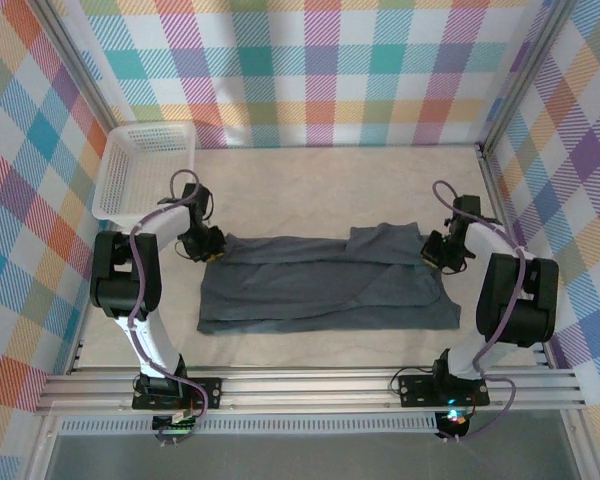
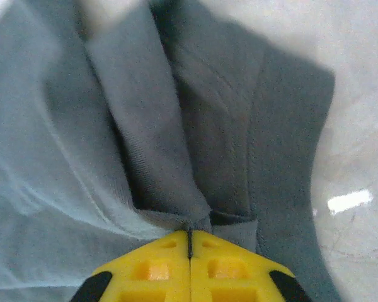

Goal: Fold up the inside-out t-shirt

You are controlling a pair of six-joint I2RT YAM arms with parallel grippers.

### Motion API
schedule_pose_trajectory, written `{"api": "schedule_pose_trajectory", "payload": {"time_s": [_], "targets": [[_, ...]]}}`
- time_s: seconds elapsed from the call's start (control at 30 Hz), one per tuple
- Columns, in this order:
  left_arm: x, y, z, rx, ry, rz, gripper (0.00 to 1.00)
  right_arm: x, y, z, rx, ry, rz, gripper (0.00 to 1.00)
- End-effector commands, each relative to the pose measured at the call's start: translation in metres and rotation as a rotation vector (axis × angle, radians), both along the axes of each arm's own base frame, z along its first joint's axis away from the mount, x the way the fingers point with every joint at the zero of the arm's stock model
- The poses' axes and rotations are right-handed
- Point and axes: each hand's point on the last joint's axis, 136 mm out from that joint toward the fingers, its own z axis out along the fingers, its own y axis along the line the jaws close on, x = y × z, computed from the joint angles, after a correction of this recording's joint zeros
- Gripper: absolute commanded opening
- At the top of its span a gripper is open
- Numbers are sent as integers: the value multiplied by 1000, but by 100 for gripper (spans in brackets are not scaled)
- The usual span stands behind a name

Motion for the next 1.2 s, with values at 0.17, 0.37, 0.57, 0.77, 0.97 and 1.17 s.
{"api": "schedule_pose_trajectory", "payload": {"time_s": [0.17, 0.37, 0.57, 0.77, 0.97, 1.17], "targets": [[16, -2, 64, -8, -185, 4, 50, 29, 0, 73, -46, -220, 12, 31], [8, -36, 97, -34, -292, -67, 52, 69, 12, 66, -123, -209, 99, 48], [4, -58, 106, -52, -365, -112, 54, 115, 13, 36, -134, -157, 141, 54], [0, -55, 101, -35, -359, -99, 55, 120, 30, 0, -56, -73, 182, 46], [0, -51, 99, -8, -345, -95, 56, 124, 29, 37, -82, -186, 186, 0], [6, -49, 103, 4, -358, -88, 56, 64, 41, 92, -18, -354, 113, 0]]}}
